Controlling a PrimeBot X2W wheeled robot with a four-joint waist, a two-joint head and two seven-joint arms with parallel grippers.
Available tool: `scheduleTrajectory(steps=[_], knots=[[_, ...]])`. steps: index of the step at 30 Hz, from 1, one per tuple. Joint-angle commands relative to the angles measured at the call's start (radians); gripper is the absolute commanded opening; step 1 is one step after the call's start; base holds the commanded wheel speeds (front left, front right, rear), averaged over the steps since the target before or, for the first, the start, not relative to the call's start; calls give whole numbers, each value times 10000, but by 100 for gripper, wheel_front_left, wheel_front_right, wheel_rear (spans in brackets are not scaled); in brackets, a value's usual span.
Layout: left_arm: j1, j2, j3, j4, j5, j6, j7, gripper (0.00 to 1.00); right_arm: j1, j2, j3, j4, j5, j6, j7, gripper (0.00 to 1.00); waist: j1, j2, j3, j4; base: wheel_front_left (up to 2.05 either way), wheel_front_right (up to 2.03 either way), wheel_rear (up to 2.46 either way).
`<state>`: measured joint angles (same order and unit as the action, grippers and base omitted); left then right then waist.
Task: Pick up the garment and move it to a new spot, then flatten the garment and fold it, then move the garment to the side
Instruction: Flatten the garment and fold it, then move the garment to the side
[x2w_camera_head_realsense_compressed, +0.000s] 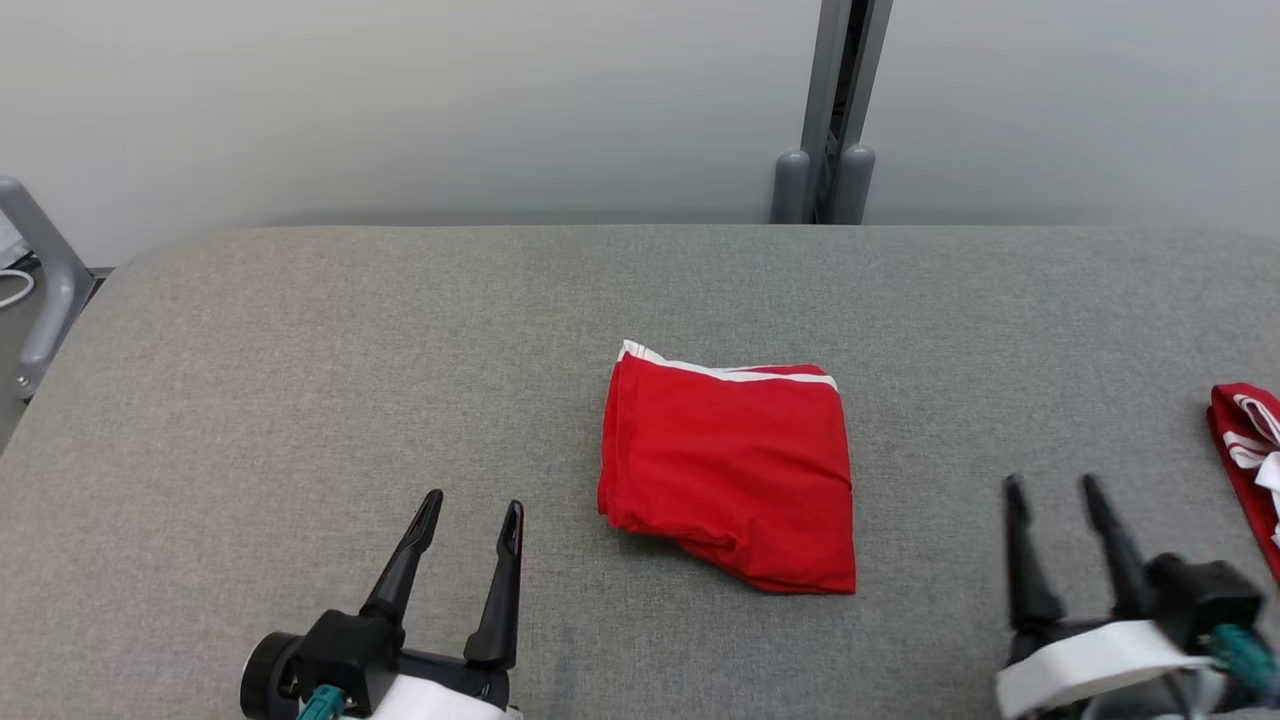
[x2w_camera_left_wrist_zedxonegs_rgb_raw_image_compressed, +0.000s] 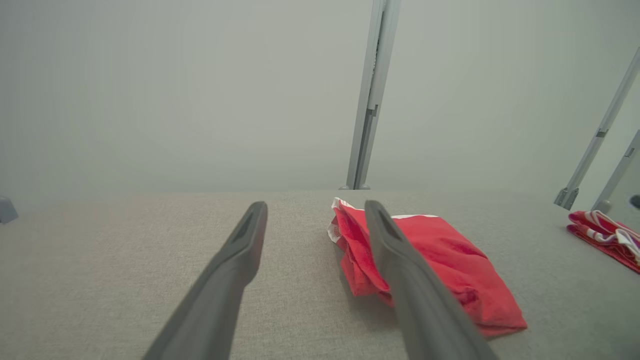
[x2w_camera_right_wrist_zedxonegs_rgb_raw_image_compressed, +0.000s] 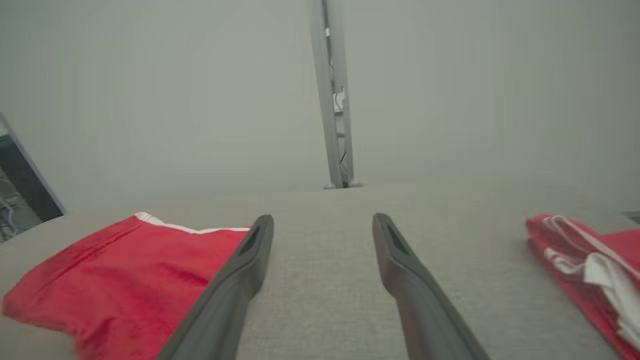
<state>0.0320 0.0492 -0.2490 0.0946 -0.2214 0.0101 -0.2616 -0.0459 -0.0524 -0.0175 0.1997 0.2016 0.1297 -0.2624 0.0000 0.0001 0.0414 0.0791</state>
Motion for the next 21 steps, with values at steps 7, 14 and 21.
scheduleTrajectory(steps=[7, 14, 21], knots=[[-507, 34, -319, -196, -149, 45, -32, 100, -835, -656, 1614, 1249, 2223, 13, 1094, 100, 0, -1, 563, 325, 0, 0, 0], [-892, 36, -759, -499, -378, 179, -32, 100, -1819, -1330, 2075, 1535, 4996, 13, 2984, 100, 0, -1, 1339, 967, 0, 0, 0], [-1142, 36, -1087, -549, -503, 288, -33, 100, -2316, -2078, 2432, 1498, 7145, 13, 4408, 100, 0, -1, 1841, 1515, 0, 0, 0]])
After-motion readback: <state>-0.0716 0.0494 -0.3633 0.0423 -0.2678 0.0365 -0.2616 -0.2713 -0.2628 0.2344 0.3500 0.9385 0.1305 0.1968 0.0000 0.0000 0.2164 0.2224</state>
